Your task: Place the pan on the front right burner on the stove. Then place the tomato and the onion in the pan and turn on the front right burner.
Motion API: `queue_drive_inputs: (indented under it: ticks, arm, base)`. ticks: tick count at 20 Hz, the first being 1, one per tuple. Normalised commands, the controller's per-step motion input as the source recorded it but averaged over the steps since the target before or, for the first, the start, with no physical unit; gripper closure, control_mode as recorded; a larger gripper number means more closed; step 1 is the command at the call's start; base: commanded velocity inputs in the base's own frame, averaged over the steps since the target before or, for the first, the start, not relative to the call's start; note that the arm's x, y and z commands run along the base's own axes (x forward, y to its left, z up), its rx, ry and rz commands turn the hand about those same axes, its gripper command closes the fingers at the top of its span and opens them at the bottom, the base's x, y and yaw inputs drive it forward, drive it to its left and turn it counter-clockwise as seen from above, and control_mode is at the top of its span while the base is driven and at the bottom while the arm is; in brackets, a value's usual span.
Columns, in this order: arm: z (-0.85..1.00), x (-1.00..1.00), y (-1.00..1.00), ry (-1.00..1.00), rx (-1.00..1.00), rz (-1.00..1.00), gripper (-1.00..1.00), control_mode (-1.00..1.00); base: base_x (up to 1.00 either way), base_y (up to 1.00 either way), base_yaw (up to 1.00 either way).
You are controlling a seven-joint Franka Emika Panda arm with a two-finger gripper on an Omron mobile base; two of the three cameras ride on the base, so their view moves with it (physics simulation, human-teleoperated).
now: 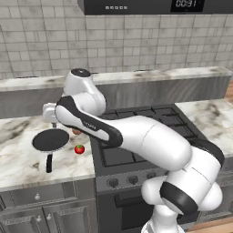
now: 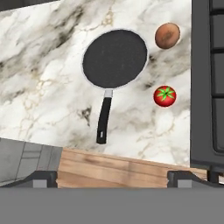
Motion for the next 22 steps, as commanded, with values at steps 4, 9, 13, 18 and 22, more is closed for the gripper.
queue_drive_inputs:
  ticks: [4,9,13,18,22]
  arm:
    - [-0.16,0.0,0.36,-0.04,0.0,0.0,-1.0,-1.0]
    - [-0.27,0.0,0.19,0.0,0.0,0.0,-1.0,-1.0]
    - [-0.29,0.0,0.05,0.01,0.0,0.0,-1.0,-1.0]
    - [-0.24,0.0,0.0,0.0,0.0,0.0,-1.0,-1.0]
    - [-0.36,0.1,0.0,0.0,0.0,0.0,-1.0,-1.0]
  base:
    - [0.0,0.0,0.0]
    - [0.0,0.0,0.0]
    - [0.0,0.0,0.0]
    - [0.0,0.0,0.0]
    - [0.0,0.0,0.0]
